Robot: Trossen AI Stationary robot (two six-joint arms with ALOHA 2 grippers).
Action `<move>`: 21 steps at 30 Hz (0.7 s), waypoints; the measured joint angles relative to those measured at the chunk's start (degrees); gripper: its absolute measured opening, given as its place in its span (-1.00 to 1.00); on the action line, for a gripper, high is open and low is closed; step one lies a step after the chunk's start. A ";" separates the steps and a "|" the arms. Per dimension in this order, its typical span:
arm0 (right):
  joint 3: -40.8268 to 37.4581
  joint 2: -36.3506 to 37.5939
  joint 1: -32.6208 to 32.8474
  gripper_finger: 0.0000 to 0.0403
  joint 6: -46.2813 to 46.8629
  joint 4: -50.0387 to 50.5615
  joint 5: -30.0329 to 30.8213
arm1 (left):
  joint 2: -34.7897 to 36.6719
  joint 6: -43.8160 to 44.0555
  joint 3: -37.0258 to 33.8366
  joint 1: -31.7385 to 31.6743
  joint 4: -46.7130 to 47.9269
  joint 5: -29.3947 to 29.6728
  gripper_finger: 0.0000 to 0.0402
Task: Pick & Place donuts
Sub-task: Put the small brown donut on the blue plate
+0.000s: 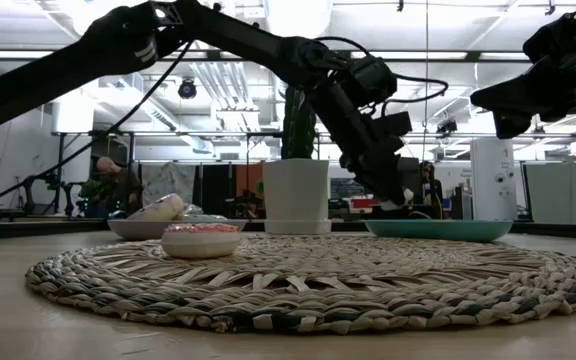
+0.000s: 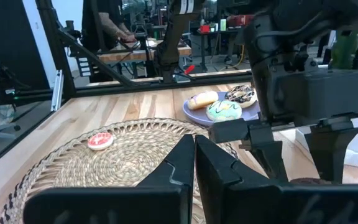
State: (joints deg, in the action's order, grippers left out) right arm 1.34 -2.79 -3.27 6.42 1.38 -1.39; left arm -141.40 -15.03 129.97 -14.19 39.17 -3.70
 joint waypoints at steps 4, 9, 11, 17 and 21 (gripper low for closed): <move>0.00 0.00 0.02 -0.96 0.00 0.01 -0.02 | 0.00 0.02 0.00 -0.01 0.34 0.03 -0.03; 0.00 0.00 0.02 -0.96 0.00 0.01 -0.02 | 0.00 0.02 -1.13 -0.03 0.41 0.15 -0.03; 0.00 0.00 0.00 -0.96 0.00 0.01 -0.02 | 0.00 0.02 -1.96 -0.03 0.51 0.15 -0.03; 0.02 0.00 0.00 -0.96 0.00 0.01 -0.02 | 0.00 0.04 -2.75 -0.03 0.47 0.15 -0.03; 0.01 0.00 0.00 -0.96 0.00 0.01 0.00 | 0.00 0.15 -2.75 -0.03 0.46 0.15 -0.03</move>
State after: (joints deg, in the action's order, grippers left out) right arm 1.35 -2.79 -3.27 6.42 1.39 -1.39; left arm -141.40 -14.88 127.22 -14.22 39.63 -3.55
